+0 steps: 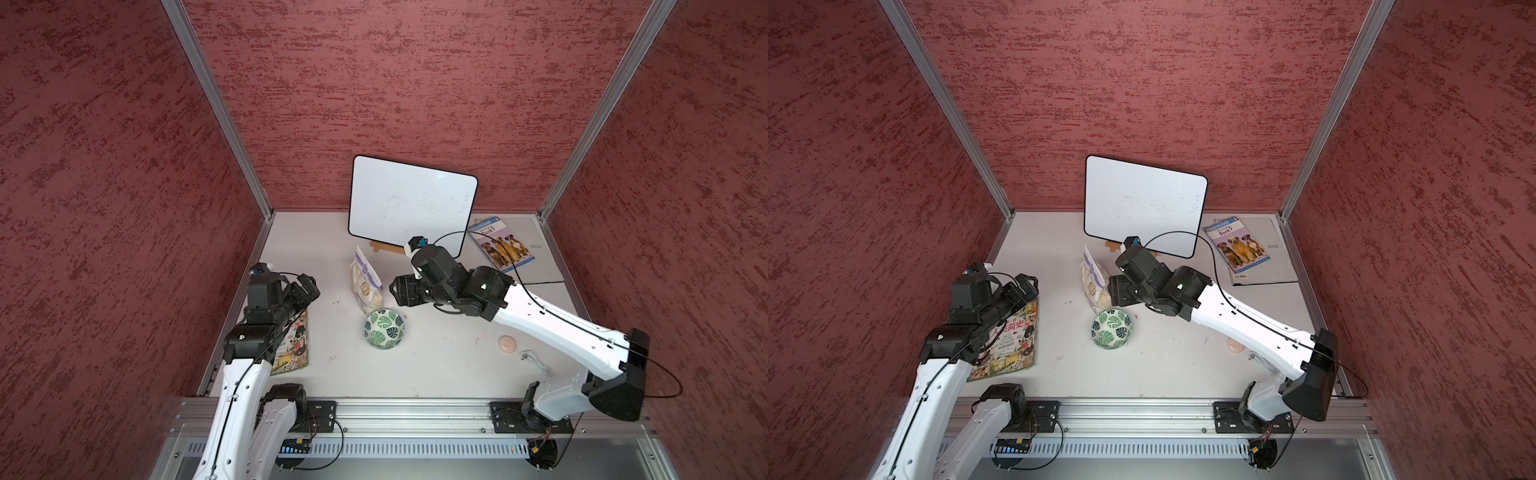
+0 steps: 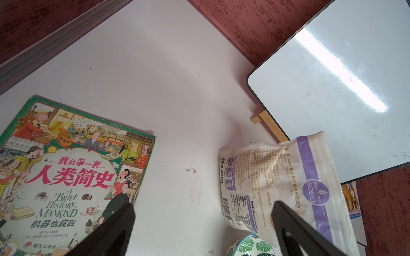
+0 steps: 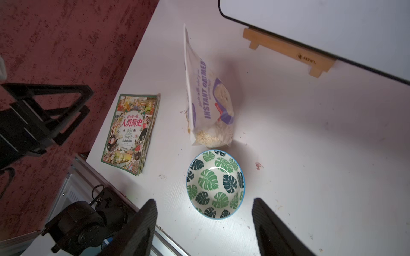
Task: Pour the oats into the breakfast bowl
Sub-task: Pick up the oats bag from the center of the board, then place the oats bag at the center of the board.
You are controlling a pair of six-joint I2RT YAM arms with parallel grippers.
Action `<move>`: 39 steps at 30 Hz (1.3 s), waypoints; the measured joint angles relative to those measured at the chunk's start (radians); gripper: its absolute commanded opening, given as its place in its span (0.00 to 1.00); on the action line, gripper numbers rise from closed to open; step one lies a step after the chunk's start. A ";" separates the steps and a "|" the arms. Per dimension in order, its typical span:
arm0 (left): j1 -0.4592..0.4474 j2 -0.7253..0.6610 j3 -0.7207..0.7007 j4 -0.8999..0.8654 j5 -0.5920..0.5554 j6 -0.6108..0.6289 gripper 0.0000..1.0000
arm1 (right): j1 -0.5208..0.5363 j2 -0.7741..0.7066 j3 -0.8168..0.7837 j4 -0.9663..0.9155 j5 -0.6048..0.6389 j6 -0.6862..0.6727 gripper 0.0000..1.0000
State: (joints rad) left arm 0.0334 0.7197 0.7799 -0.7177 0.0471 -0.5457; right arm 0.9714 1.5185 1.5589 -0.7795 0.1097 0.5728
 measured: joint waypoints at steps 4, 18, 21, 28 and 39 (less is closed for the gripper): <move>0.000 0.000 0.000 0.000 0.000 0.000 1.00 | -0.016 0.198 0.215 -0.025 0.001 -0.068 0.71; 0.000 0.000 -0.008 0.014 0.009 0.000 1.00 | -0.030 0.664 0.652 -0.214 0.061 -0.173 0.15; 0.000 0.000 -0.008 0.017 0.008 0.000 1.00 | -0.032 0.671 0.701 -0.248 0.086 -0.185 0.00; 0.000 0.000 -0.010 0.020 0.008 0.000 1.00 | -0.064 0.695 0.774 -0.346 0.140 -0.222 0.00; 0.000 0.001 -0.011 0.020 0.007 0.000 1.00 | -0.187 0.627 0.753 -0.388 0.248 -0.274 0.00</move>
State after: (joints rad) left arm 0.0334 0.7208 0.7685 -0.6975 0.0544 -0.5457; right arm 0.7845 2.1456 2.3119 -1.1675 0.3576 0.2993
